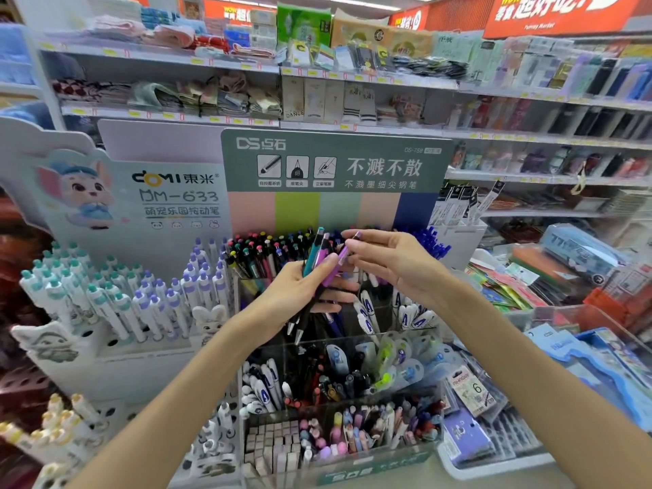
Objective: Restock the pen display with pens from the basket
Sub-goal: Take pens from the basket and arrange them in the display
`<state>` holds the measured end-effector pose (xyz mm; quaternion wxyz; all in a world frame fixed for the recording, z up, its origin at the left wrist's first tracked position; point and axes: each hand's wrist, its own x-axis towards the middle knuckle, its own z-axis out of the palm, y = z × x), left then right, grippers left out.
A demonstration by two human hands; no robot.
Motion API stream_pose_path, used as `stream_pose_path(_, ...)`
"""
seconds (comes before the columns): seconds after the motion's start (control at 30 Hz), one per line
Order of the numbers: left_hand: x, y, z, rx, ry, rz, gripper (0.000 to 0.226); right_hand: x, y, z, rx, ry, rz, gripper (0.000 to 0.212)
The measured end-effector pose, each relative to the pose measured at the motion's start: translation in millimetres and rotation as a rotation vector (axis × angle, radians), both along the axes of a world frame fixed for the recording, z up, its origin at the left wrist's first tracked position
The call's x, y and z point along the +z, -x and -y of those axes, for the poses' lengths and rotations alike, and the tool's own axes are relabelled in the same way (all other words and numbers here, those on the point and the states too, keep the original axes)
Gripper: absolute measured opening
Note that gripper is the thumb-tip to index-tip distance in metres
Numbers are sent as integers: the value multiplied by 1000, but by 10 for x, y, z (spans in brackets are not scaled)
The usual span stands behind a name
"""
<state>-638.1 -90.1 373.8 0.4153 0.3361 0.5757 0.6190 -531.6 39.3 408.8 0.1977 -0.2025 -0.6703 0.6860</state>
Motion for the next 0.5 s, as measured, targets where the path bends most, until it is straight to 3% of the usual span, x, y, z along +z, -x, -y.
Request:
stream_pose_path(0.13,69,141,72,179,-35,-103,31,156,-96,-179,-336,-148,-132,20)
stream_pose_path(0.23,116,279,146,271,-62,-66,30,236,-155,-287,-484,-425,-168,18)
stream_pose_path(0.37,120,304,158,273,-43,-20,29,91,-64,-220,-466,-784,-95,24)
stream_pose_path(0.5,65,261,147,243,-18,10,28,-89,43,-236,-336,-897,43,23)
